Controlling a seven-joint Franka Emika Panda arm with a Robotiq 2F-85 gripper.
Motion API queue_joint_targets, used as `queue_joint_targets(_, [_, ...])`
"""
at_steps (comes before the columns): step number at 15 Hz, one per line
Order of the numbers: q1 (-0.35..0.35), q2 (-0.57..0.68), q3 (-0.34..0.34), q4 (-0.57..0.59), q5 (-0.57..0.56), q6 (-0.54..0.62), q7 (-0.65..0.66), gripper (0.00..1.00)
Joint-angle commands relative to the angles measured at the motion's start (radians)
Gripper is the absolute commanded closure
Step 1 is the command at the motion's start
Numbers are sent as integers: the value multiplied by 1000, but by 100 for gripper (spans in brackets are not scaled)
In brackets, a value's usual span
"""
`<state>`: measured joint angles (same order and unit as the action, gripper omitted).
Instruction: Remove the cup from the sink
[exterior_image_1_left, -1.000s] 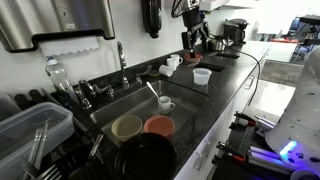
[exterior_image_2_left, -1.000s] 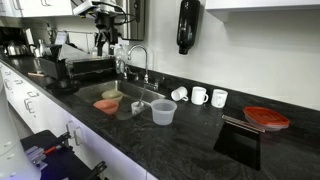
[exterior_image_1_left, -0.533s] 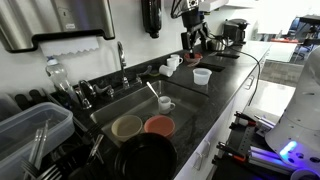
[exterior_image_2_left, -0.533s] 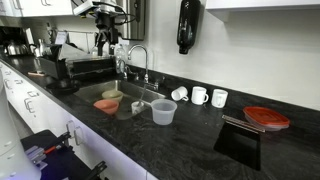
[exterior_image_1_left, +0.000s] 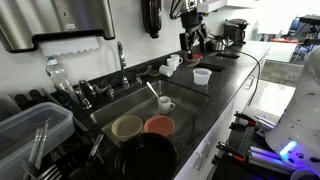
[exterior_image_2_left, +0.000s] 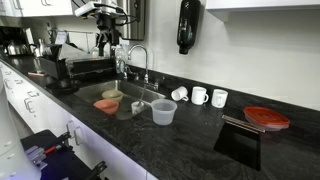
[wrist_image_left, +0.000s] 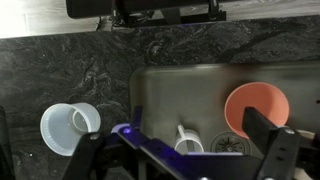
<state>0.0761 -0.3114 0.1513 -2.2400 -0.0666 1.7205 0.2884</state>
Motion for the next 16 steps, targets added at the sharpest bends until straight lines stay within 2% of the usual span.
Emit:
queue_joint_targets(1, [-2, 74, -32, 5, 52, 112, -61, 0])
queue_joint_targets(5, [-4, 216, -67, 9, 120, 254, -140, 0])
queue_joint_targets(9, [-5, 339, -77, 39, 155, 282, -197, 0])
queue_joint_targets(10, [-1, 309, -74, 9, 132, 294, -164, 0])
queue_joint_targets(16, [-1, 341, -75, 33, 132, 293, -170, 0])
